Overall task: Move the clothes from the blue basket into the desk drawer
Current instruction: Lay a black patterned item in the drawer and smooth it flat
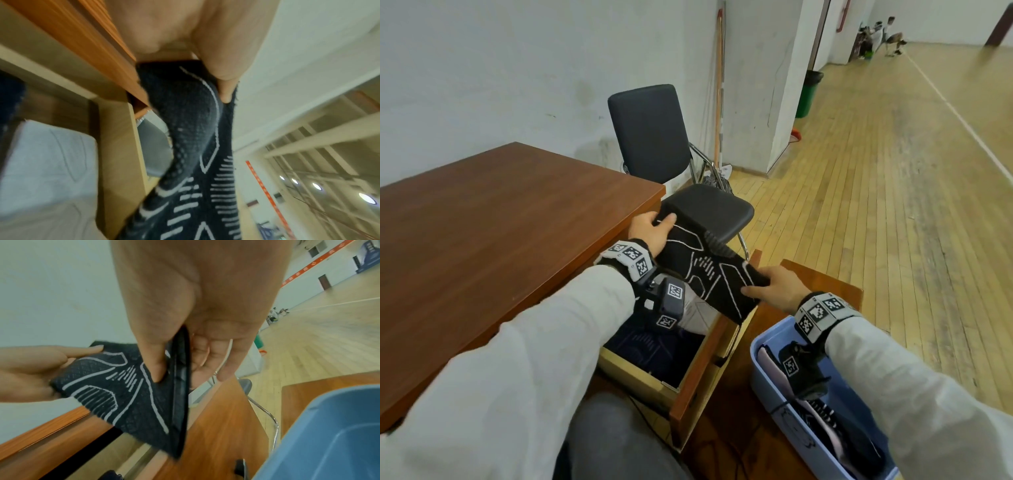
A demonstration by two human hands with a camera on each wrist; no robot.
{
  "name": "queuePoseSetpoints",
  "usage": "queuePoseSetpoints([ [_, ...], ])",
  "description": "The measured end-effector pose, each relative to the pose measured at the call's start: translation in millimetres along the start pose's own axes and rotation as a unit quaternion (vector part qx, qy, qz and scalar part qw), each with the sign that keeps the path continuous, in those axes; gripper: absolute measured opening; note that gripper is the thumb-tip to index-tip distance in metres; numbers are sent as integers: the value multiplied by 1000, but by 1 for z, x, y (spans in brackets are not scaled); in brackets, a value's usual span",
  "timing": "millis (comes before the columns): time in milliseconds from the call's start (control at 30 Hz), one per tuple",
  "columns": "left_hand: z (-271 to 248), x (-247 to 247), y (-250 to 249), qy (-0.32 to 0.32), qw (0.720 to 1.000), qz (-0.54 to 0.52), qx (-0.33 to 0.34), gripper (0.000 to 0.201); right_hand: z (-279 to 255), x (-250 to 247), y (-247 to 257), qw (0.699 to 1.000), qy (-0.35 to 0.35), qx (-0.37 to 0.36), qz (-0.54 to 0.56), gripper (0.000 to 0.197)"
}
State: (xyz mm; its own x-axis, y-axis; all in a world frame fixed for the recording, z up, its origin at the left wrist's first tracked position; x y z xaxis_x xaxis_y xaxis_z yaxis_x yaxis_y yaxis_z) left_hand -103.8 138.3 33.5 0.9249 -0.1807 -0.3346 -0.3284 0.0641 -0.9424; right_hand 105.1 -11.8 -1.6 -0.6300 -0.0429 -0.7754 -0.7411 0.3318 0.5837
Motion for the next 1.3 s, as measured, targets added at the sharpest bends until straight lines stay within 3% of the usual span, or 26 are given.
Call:
queuePoseSetpoints([
  [67,9,-10,11,-20,997,61,-29,30,5,4,-2,1000,-7,1,4,29],
  [233,15,-11,38,36,980,133,-141,36,29,12,10,999,-36,8,-7,31],
  [467,41,-11,79,-21,980,134,-148,36,73,30,23,998,-36,45,-19,35],
  [633,64,-1,114,0,979,135,-154,35,92,47,31,995,2,-33,-98,21],
  [733,76,9,135,10,977,140,-159,35,108,59,32,983,29,-74,-162,16],
  [1000,99,26,169,28,969,141,-204,38,136,83,24,925,117,-90,-349,20],
  [1300,103,37,187,40,960,151,-231,38,149,95,15,894,179,-89,-400,24],
])
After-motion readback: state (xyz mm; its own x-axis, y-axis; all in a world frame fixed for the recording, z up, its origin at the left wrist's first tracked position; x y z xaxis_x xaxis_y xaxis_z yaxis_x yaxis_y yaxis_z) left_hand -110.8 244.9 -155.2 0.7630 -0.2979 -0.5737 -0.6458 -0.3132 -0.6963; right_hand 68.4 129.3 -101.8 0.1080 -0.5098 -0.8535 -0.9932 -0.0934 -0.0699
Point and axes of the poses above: each hand's wrist, its own z-axis towards the middle knuckle, its own x-axis out of the palm, y = z × x, the point moved 3 cm from there along z, towards the middle knuckle, and after that the axes turned 6 degrees about -z, right-handed, at the moved point
